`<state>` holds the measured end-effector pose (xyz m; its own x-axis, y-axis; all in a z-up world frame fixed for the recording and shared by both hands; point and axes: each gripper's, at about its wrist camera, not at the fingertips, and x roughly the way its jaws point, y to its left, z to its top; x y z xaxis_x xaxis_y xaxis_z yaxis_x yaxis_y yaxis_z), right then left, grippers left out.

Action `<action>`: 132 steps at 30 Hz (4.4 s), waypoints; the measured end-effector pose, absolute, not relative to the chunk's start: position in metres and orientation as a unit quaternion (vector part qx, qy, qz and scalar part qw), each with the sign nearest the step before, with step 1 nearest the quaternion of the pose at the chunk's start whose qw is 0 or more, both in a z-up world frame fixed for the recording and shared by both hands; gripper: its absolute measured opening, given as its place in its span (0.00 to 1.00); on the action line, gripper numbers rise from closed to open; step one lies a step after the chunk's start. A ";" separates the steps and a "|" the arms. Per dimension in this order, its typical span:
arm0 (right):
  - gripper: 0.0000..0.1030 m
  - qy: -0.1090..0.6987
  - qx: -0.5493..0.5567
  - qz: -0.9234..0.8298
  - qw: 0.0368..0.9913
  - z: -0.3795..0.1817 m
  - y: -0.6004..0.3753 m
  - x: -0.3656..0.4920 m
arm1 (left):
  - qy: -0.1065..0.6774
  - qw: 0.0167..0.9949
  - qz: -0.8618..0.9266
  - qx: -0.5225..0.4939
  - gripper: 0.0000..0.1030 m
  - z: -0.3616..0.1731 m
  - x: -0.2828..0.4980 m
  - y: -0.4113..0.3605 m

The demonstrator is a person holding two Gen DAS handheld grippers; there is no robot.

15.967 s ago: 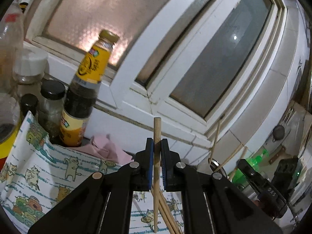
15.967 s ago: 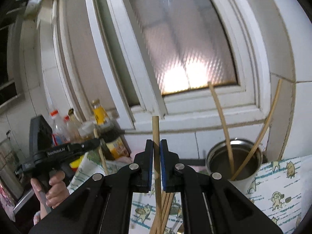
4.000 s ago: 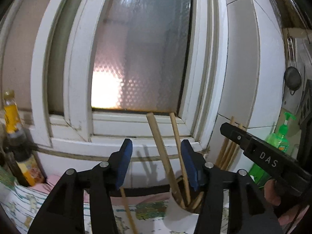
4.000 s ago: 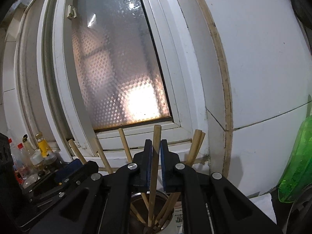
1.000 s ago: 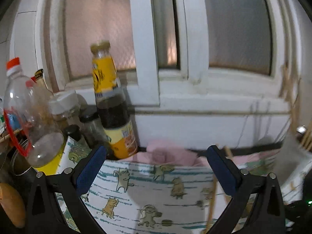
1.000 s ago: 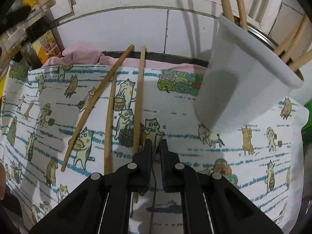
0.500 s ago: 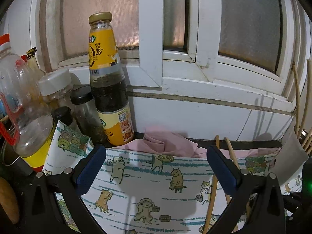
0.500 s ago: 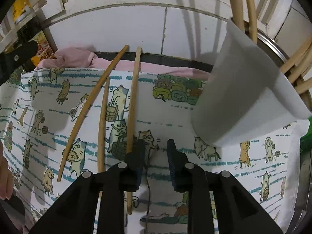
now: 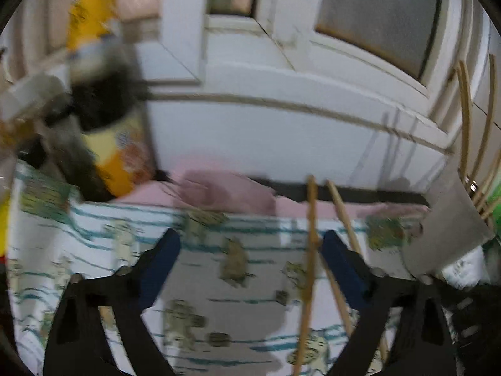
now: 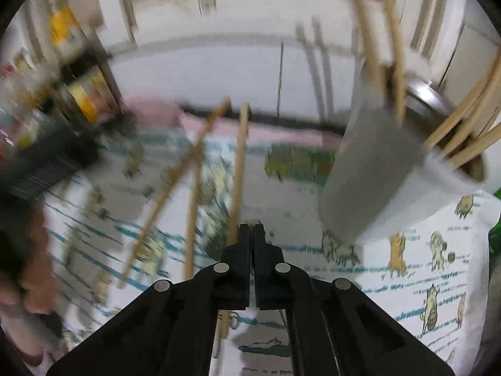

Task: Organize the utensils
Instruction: 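Close the left gripper on another chopstick while the right gripper holds its own, then lift both held chopsticks and lower them into the white cup, then open both grippers and withdraw them from the cup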

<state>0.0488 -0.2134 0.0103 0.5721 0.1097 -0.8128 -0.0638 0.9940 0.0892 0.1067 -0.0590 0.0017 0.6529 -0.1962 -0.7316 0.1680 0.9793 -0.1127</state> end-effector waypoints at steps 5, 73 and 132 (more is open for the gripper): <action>0.02 0.314 0.100 0.108 0.938 0.064 -0.240 0.021 | 0.402 0.903 -0.154 0.006 0.53 -0.003 0.104 -0.083; 0.02 0.007 0.255 0.152 0.955 0.117 -0.374 -0.071 | 0.117 0.960 -0.245 -0.066 0.06 0.238 -0.044 -0.106; 0.48 0.115 0.156 0.114 0.974 0.101 -0.339 -0.018 | 0.067 0.985 -0.161 0.016 0.95 0.127 -0.026 -0.105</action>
<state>-0.0181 -0.3395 0.1012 0.9475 0.2581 -0.1886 -0.1864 0.9254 0.3299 -0.0259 -0.1050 0.1270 0.9390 -0.3158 -0.1363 0.3200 0.9474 0.0091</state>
